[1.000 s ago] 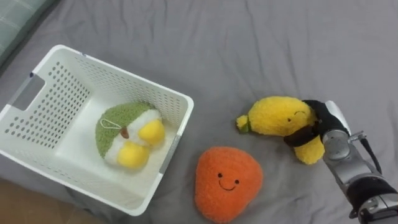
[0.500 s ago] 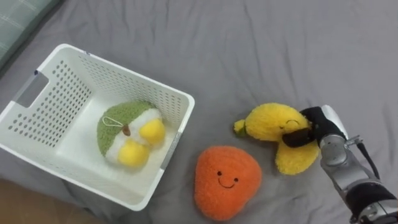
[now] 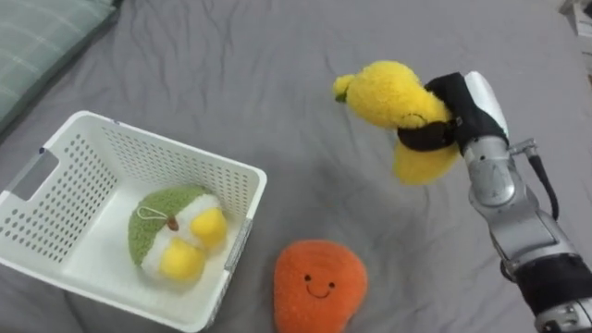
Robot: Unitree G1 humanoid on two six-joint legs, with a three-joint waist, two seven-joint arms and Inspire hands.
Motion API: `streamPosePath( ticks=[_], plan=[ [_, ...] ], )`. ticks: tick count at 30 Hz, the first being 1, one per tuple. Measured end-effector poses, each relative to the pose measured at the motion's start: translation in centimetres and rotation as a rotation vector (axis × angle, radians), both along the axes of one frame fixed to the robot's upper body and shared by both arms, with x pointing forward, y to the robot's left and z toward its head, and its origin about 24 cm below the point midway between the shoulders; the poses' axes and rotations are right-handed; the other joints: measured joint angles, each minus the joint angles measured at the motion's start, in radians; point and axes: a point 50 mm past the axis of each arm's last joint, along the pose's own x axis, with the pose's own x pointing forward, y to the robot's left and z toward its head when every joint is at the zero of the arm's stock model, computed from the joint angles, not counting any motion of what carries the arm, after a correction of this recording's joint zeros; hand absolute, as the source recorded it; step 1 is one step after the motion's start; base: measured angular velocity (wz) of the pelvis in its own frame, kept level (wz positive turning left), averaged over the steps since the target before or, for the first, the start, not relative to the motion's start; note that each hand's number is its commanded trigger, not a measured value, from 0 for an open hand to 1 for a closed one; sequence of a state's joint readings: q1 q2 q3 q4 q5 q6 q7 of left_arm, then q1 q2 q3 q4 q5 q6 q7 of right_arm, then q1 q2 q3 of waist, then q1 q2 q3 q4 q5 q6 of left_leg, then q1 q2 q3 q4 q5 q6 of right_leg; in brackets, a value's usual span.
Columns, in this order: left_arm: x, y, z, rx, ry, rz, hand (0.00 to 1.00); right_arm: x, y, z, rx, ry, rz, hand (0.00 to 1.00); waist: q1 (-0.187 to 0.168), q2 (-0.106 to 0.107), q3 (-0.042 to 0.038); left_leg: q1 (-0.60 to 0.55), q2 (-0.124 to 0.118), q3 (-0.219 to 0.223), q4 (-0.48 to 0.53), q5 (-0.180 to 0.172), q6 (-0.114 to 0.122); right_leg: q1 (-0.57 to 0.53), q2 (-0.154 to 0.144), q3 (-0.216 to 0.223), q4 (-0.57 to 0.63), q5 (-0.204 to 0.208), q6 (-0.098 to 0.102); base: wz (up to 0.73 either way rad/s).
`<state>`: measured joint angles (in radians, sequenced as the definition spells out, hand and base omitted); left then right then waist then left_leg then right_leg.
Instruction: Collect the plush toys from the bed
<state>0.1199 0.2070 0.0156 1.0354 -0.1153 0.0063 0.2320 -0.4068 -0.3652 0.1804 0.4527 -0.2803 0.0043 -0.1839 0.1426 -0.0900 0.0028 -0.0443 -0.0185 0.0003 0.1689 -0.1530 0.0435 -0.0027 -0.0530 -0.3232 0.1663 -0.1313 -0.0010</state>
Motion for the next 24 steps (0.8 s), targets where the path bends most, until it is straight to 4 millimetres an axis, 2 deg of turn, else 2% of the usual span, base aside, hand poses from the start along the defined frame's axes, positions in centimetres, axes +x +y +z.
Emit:
streamPosePath(
  ticks=[1,3,7,12,15,17,20,24],
  plan=[
    [-0.2,0.0,0.0,-0.001,0.006,0.004,0.0,-0.4,0.3,0.2,0.002,-0.015,0.018,1.0,0.001,0.007,-0.0052,0.019,0.0,0.002,-0.004,0.0,0.0,0.015,0.0,0.005,0.0,-0.001,0.002,-0.1],
    [-0.6,0.0,-0.1,-0.005,0.017,0.017,0.0,-0.6,0.7,0.6,0.001,-0.033,0.04,1.0,0.0,0.016,-0.0091,0.037,0.0,0.012,-0.007,0.0,0.0,0.028,0.0,0.016,0.0,-0.002,0.004,-0.15],
    [-1.2,0.0,-0.2,-0.002,0.029,0.032,0.0,-0.5,1.0,1.5,0.003,-0.068,0.054,1.0,-0.004,0.022,-0.0083,0.055,0.001,0.026,-0.008,0.0,-0.001,0.051,0.0,0.028,0.0,-0.005,0.002,-0.11],
    [-1.4,-0.2,-0.3,-0.016,0.037,0.04,0.0,-0.6,1.8,3.1,0.01,-0.109,0.101,1.0,-0.007,0.018,-0.0082,0.063,-0.003,0.026,-0.006,0.0,-0.001,0.057,-0.007,0.036,0.001,-0.013,0.002,0.0],
    [-1.3,-0.4,-0.4,-0.024,0.036,0.037,0.0,-0.8,2.6,4.5,0.014,-0.158,0.145,1.0,-0.008,0.014,-0.0058,0.065,-0.005,0.023,-0.006,0.0,-0.001,0.06,-0.006,0.031,0.001,-0.015,0.005,0.05],
    [-1.3,-0.5,-0.5,-0.036,0.036,0.029,0.0,-0.8,2.7,4.7,0.012,-0.163,0.155,1.0,-0.009,0.01,-0.0027,0.07,-0.008,0.021,-0.007,-0.001,0.0,0.067,-0.006,0.023,0.0,-0.017,0.008,0.1],
    [-1.0,-0.6,-0.4,-0.038,0.031,0.021,0.0,-0.8,2.9,4.7,0.01,-0.146,0.173,1.0,0.003,0.004,0.0086,0.075,-0.009,0.016,-0.013,-0.002,0.002,0.069,-0.008,0.02,0.0,-0.018,0.01,0.01],
    [-1.1,-0.7,-0.5,-0.039,0.053,-0.011,0.0,-1.0,3.7,5.4,-0.025,-0.123,0.221,1.0,0.016,0.003,0.0095,0.068,-0.009,0.017,-0.019,-0.004,0.004,0.058,-0.009,0.02,0.002,-0.019,0.011,-0.01]
  ],
)
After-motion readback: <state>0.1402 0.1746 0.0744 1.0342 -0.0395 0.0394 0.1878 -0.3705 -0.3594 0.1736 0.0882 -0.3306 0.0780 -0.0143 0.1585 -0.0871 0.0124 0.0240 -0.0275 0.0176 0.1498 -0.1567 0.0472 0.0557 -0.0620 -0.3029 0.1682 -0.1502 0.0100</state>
